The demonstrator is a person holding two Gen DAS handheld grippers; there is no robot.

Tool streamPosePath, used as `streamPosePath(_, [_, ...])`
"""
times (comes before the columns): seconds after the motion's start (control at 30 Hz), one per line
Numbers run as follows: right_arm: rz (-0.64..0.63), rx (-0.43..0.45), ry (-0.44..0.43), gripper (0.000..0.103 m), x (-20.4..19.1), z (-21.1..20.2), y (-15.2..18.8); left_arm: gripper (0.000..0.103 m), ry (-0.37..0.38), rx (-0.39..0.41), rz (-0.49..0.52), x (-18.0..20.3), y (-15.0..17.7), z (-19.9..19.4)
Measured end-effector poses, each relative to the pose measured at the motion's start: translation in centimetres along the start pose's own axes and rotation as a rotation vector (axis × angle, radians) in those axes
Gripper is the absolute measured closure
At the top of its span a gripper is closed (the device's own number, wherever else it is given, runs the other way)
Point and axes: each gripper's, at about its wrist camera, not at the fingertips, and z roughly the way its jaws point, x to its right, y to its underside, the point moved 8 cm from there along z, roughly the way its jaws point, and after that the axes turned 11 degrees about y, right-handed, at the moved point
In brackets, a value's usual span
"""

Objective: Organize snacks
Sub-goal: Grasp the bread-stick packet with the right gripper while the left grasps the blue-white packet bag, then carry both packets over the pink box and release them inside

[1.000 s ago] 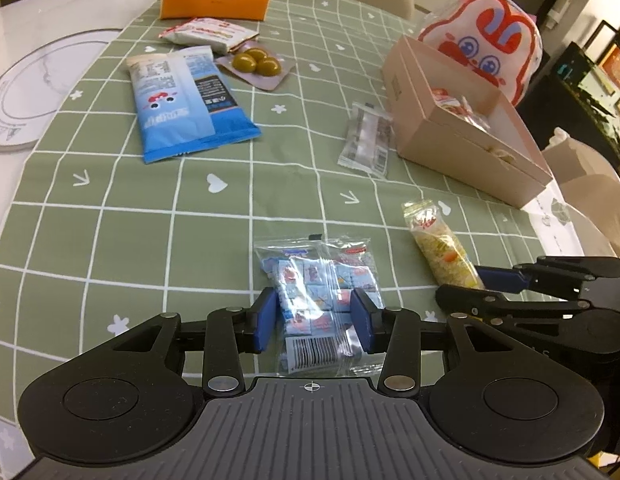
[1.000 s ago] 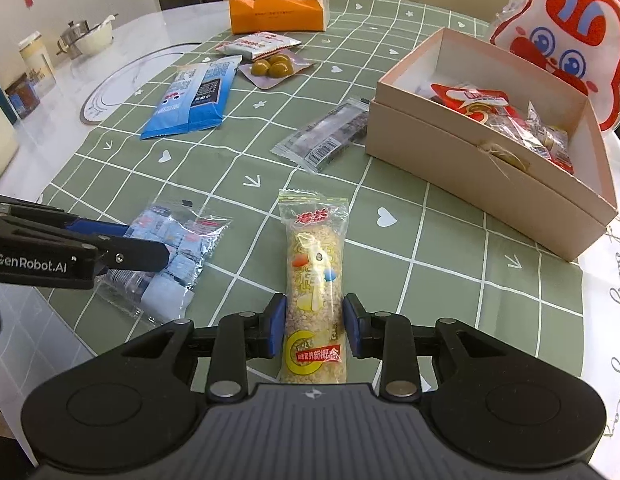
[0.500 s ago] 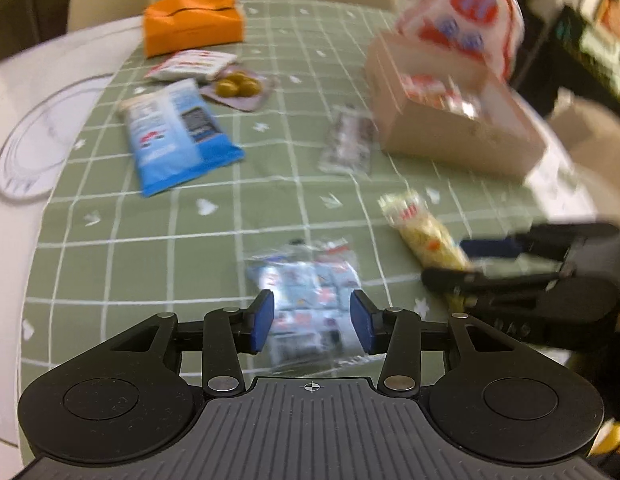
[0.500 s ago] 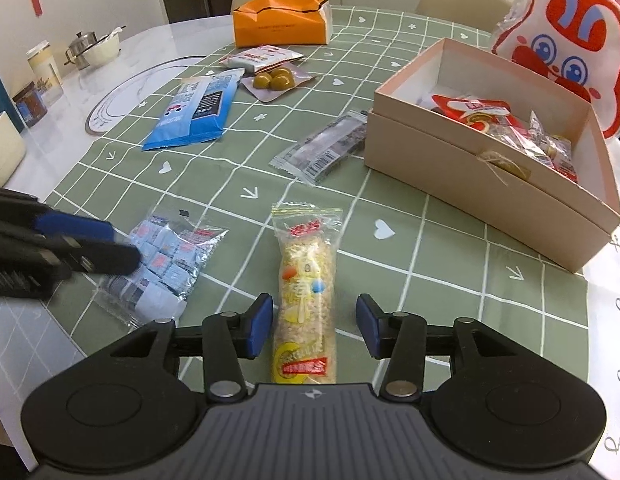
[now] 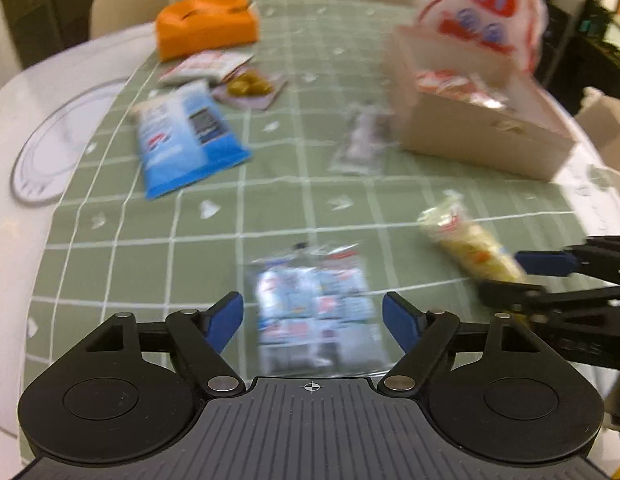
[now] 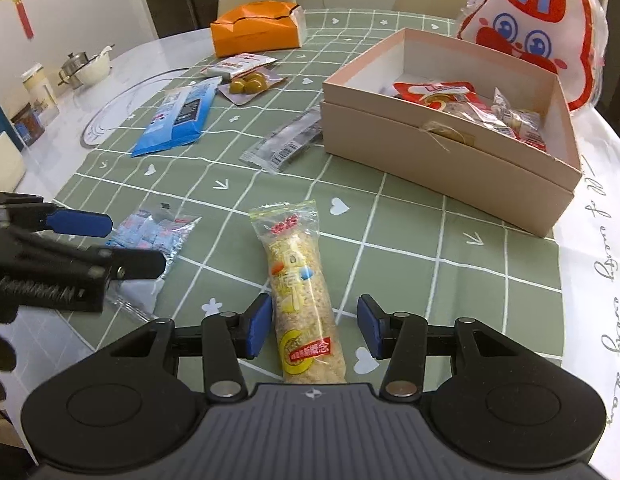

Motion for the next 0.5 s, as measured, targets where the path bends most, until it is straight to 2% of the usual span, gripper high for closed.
streamPosePath(0.2, [-0.041,0.018,-0.007,0.056,-1.3,0.6,-0.7,0.018,0.003,-0.039,0.002,-0.1,-0.1,1.6])
streamPosePath(0.23, [-0.051,0.020,-0.007,0.056,-1.5,0.7,-0.8,0.020,0.004,-0.040,0.009,0.0,-0.1,1.6])
streamPosePath(0.3, [-0.080,0.017,0.010,0.072,-1.7,0.7,-0.9,0.030,0.017,-0.030,0.028,0.5,0.0,1.3])
streamPosePath(0.33, [-0.095,0.015,0.024,0.074,-1.7,0.7,-0.9,0.031,0.027,-0.033,0.038,0.8,0.1,1.2])
streamPosePath(0.5, [-0.094,0.004,0.011,0.075,-0.2,-1.2,-0.3,0.037,0.124,-0.057,0.095,3.5,0.9,0.5])
